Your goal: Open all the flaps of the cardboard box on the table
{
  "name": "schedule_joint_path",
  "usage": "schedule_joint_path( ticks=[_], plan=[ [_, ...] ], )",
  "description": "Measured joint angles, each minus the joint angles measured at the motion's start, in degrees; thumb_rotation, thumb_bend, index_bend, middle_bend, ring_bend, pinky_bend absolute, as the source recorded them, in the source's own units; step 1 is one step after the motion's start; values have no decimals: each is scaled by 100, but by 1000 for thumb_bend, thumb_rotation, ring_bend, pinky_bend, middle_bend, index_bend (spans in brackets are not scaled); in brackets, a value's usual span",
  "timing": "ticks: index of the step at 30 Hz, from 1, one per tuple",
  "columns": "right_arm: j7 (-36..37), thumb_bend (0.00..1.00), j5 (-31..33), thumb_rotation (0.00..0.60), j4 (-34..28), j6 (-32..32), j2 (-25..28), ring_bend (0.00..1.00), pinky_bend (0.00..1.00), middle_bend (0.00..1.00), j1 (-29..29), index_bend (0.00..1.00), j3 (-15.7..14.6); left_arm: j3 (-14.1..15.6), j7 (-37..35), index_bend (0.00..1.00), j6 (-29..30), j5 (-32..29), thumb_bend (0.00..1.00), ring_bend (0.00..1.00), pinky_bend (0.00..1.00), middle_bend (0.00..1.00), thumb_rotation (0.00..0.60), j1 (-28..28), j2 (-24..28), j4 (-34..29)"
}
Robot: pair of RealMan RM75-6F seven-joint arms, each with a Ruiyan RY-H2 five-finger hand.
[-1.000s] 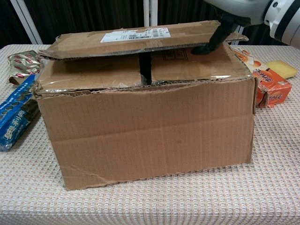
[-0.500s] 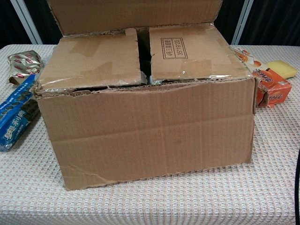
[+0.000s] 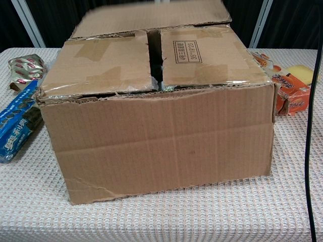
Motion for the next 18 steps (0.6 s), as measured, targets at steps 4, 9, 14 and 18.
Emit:
schedule_joint_path(
  ticks=[4,9,14,18],
  plan=[
    [640,272,-285,600,-179,-43,145,0,0,3,-59,0,-43,7,36,155,-6,13,158,192,297,212,599,0,-3,-29],
    [1785,638,-830,600,-814,-348,614,0,0,53,-186,0,-102,24,81,155,-66,34,159,192,297,212,600,-26,-22,-61],
    [2856,899,-1303,600,-1445,-1150,1279,0,0,193,-243,203,-240,55,32,156,-193,96,158,192,297,211,599,-91,-9,-99],
    [3193,986,-1463,600,-1747,-1974,1712,0,0,246,-129,329,-458,64,54,155,-216,111,159,192,297,211,599,-113,-24,-126]
  ],
)
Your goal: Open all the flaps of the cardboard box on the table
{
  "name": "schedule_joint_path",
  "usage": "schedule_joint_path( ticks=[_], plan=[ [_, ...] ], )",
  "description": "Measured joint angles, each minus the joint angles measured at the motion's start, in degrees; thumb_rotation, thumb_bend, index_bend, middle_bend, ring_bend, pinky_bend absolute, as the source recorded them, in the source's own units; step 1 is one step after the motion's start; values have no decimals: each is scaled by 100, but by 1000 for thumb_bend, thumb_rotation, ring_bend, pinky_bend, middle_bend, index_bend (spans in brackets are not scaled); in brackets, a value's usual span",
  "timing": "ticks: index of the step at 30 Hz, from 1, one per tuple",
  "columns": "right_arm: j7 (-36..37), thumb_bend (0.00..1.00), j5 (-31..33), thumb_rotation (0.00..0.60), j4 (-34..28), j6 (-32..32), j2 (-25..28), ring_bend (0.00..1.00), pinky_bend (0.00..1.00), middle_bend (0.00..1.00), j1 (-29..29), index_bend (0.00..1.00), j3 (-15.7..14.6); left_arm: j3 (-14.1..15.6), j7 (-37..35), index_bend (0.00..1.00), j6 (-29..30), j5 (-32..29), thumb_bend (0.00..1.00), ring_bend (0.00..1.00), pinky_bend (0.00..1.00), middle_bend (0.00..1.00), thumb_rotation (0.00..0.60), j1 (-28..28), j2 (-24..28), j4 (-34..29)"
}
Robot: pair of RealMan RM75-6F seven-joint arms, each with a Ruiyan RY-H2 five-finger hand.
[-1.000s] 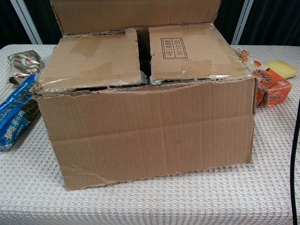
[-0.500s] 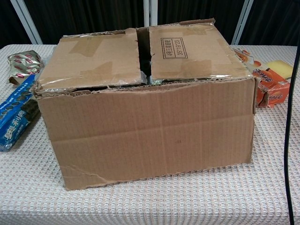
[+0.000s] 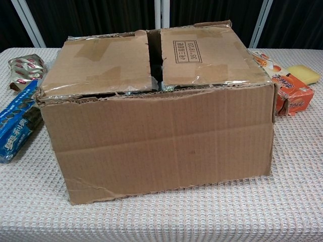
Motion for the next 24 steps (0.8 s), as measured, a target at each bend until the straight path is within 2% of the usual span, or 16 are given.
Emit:
schedule_joint_path(
  ticks=[5,12,24],
  plan=[
    [-197,1000,94,600,-74,-463,142,0,0,276,346,352,-379,14,-15,156,-18,-6,159,192,297,211,597,4,23,-4],
    [-714,1000,478,600,-27,-365,-107,0,0,298,639,386,-779,54,-97,156,-101,-20,166,192,297,212,584,4,79,40],
    [-870,1000,701,600,93,-288,-366,0,0,303,911,398,-1148,76,-160,155,-101,2,169,192,297,212,583,12,71,114]
  ],
)
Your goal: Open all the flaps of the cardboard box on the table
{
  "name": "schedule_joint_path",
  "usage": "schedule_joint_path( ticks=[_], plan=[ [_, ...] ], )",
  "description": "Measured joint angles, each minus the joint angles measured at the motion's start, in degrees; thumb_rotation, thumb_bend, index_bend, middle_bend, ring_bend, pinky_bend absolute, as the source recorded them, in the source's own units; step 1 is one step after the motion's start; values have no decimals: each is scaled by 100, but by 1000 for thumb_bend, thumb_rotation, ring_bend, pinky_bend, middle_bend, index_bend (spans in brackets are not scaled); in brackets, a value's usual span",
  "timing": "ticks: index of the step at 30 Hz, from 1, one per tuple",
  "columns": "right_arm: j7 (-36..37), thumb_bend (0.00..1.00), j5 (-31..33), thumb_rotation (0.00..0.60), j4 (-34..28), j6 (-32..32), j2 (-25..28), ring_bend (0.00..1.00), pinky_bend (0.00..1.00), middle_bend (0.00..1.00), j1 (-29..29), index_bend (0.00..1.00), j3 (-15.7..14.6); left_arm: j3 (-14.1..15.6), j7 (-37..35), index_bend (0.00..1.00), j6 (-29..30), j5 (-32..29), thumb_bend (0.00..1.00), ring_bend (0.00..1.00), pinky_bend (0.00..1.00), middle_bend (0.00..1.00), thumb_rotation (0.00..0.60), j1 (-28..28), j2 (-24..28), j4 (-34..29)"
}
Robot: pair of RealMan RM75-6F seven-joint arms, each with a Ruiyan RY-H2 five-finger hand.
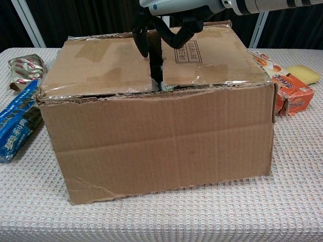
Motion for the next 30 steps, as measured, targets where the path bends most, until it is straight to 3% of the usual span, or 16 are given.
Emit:
schedule_joint_path(
  ticks=[10,19,30],
  plan=[
    [-127,1000,138,600,43,40,-17,0,0,315,96,421,-291,9,-17,155,9,-28,168,192,297,212,582,26,-1,6],
    [-48,1000,-3,600,-97,384,192,0,0,464,-62,672,-354,15,34,156,-69,-45,169,192,297,212,583,-7,-12,-22],
    [368,1000,-420,600,-382,732,729,15,0,479,-382,684,-294,3,135,155,-82,-51,169,192,297,211,582,-37,-9,-107]
  ],
)
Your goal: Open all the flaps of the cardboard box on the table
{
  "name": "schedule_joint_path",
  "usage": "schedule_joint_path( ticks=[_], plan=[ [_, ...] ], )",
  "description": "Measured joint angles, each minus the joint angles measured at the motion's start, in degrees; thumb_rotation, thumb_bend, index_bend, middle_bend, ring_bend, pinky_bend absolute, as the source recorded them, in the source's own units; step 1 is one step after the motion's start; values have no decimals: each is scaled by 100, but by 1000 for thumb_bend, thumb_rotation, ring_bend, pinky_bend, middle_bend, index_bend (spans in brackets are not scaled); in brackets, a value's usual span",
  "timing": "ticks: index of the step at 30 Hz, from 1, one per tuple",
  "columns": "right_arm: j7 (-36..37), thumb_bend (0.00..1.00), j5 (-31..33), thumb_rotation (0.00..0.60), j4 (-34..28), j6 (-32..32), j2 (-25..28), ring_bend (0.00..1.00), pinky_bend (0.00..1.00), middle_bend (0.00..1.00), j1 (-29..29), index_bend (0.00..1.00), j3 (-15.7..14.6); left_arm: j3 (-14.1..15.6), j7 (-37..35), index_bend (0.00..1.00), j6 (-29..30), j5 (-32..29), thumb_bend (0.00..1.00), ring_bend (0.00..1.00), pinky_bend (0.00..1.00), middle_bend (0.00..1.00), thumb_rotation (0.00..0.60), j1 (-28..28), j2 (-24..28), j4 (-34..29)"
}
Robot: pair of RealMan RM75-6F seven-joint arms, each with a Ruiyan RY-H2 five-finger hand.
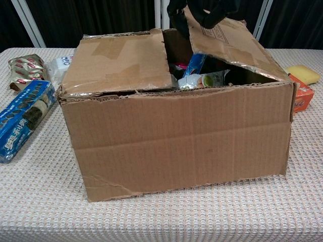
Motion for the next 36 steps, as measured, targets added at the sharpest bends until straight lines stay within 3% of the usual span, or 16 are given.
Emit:
schedule_joint_path(
  ticks=[10,19,36],
  plan=[
    [791,1000,-628,600,-409,446,921,16,0,479,-523,678,219,-8,141,155,-103,-20,168,192,297,212,583,-75,11,-139],
    [1536,1000,-1265,600,-625,756,1813,18,0,473,-1179,668,229,-33,298,155,-237,-17,168,192,297,212,584,-206,-22,-292],
    [3059,1000,-1924,600,-144,1221,2590,18,0,445,-2241,610,58,-50,617,156,-354,-49,168,192,297,211,582,-349,-23,-630]
  ],
)
